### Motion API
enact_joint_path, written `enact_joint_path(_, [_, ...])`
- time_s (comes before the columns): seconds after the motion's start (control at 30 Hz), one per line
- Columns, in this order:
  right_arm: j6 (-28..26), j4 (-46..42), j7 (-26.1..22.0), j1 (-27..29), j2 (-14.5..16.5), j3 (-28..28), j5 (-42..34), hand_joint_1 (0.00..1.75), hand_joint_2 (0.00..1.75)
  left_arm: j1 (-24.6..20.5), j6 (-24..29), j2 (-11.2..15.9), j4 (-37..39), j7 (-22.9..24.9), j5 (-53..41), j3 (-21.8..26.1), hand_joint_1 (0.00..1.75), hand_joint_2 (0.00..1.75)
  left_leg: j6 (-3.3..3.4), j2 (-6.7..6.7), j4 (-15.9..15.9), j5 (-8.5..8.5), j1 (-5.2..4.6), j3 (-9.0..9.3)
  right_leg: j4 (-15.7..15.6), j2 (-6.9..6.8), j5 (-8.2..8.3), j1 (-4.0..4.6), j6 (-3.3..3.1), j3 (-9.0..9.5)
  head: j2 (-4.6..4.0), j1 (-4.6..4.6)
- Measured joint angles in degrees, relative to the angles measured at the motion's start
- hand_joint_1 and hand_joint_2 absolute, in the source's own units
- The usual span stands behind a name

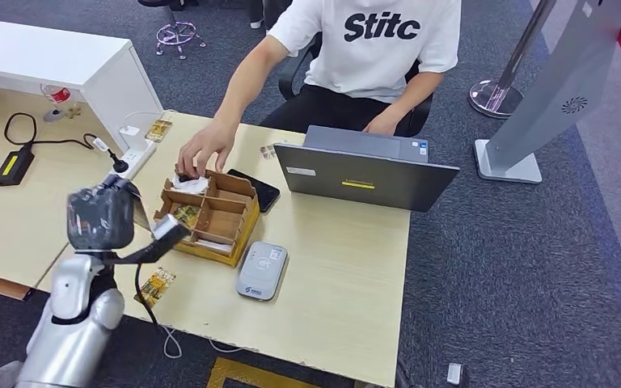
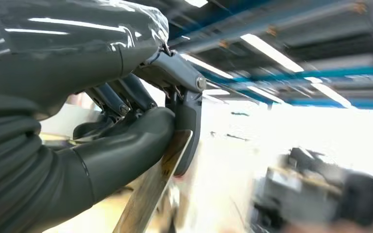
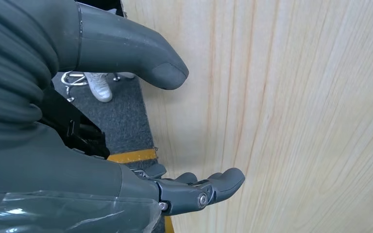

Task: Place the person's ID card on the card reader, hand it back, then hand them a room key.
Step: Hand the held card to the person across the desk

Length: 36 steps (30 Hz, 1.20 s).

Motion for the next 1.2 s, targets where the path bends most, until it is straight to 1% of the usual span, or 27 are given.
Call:
enact_joint_path(0.07, [0.0, 0.0, 0.0, 0.0, 0.0, 0.0, -0.1, 0.0, 1.75, -2.1, -0.6, 1.0, -1.4, -0.2, 0.1, 1.3, 1.75, 1.75, -0.03, 0.0, 0.0, 0.02, 0.0, 0.03, 0.0, 0.0, 0.0, 0.0, 0.0, 0.01, 0.0, -0.13])
enact_joint_path(0.13, [0.0, 0.0, 0.0, 0.0, 0.0, 0.1, -0.2, 0.0, 1.75, -2.7, -0.5, 1.3, -2.4, -0.4, -0.3, 1.8, 1.75, 1.75, -0.04, 0.03, 0.0, 0.02, 0.01, 0.03, 0.0, 0.04, 0.0, 0.0, -0.01, 0.0, 0.0, -0.15])
enact_joint_path(0.4, [0.0, 0.1, 0.0, 0.0, 0.0, 0.2, -0.2, 0.0, 1.75, -2.9, -0.3, 1.4, -3.8, -0.8, -0.7, 2.5, 1.75, 1.75, -0.04, 0.06, 0.0, 0.02, 0.0, 0.02, 0.0, 0.07, 0.01, 0.0, -0.02, -0.02, 0.0, -0.14])
enact_joint_path(1.2, [0.0, 0.2, 0.0, 0.0, 0.0, 0.4, -0.3, 0.0, 1.75, -2.8, 0.0, 1.4, -4.1, -1.0, -0.8, 2.5, 1.75, 1.75, -0.04, 0.06, 0.0, 0.02, 0.0, 0.02, 0.0, 0.07, 0.02, 0.0, -0.04, -0.03, 0.0, -0.15])
